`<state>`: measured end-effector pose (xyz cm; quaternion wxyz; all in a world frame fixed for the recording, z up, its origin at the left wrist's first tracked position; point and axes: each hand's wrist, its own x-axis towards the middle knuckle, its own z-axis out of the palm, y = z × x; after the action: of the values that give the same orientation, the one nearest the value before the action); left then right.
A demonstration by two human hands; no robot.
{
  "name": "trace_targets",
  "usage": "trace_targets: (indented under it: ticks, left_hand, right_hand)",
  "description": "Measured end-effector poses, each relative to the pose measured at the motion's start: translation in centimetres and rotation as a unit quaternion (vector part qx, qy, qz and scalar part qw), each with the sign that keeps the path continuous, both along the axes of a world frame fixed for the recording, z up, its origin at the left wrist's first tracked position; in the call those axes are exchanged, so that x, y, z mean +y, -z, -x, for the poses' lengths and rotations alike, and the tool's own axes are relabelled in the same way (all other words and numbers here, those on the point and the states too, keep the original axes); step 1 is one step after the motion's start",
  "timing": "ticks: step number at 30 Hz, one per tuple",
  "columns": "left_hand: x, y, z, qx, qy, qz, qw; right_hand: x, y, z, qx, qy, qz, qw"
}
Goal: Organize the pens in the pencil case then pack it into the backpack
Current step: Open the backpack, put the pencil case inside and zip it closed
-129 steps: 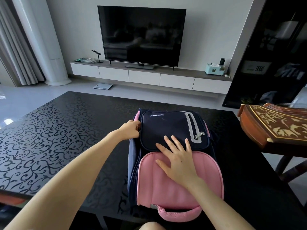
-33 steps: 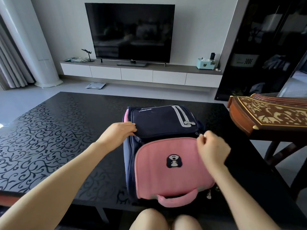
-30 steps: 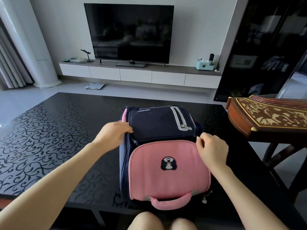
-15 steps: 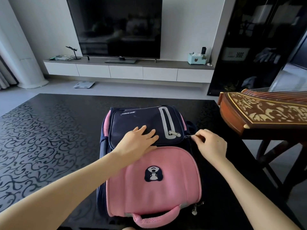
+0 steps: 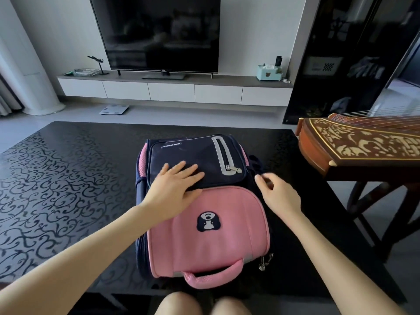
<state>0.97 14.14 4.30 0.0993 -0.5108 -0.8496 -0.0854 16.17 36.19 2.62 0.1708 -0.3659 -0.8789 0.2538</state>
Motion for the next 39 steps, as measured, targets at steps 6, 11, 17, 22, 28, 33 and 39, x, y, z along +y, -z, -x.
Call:
trace_targets:
  ticks: [6,11,17,22,28,33,39]
  left_hand:
    - [-6.9,1.4,-0.9,-0.188,-0.256,-0.075,0.945]
    - [-9.1,2.2,-2.3,-0.626,-0.302,-0.176,0.697]
    - [-6.4,1.1,-5.0,-0.686,-0.273,-0.259,0.623]
    - [-1.6,-0.6,-9.5,-0.816,-0.228,-0.236,0.476]
    - [-0.8,-0.1,-6.0,-0.114,-0.178,-0.106,0.972]
    - [-1.0,1.1,-0.7,0.011,-0.088,0.027,0.996]
    - [0.6,1.5,0.1,-0.014,-0.108,-0.066,0.992]
  right_hand:
    - [-5.5,2.8,-7.8,-0.111,-0.004,0.061,0.992]
    - [-7.9,5.8,-8.6,-0.099,0.033,0.183,0.978]
    - [-6.7,5.5,-6.9,0.113,0.110,0.274,0.949]
    - [-3.7,3.9,-6.9,0.184,0.196,0.282,0.921]
    - [-3.4,5.7,-7.9,0.216,0.194,0.394,0.872]
    - [-2.2,5.8,-6.5,0.259,0.259,0.404,0.838]
    - [0.6,-0.7,-4.2,0.262,0.308,0.242,0.882]
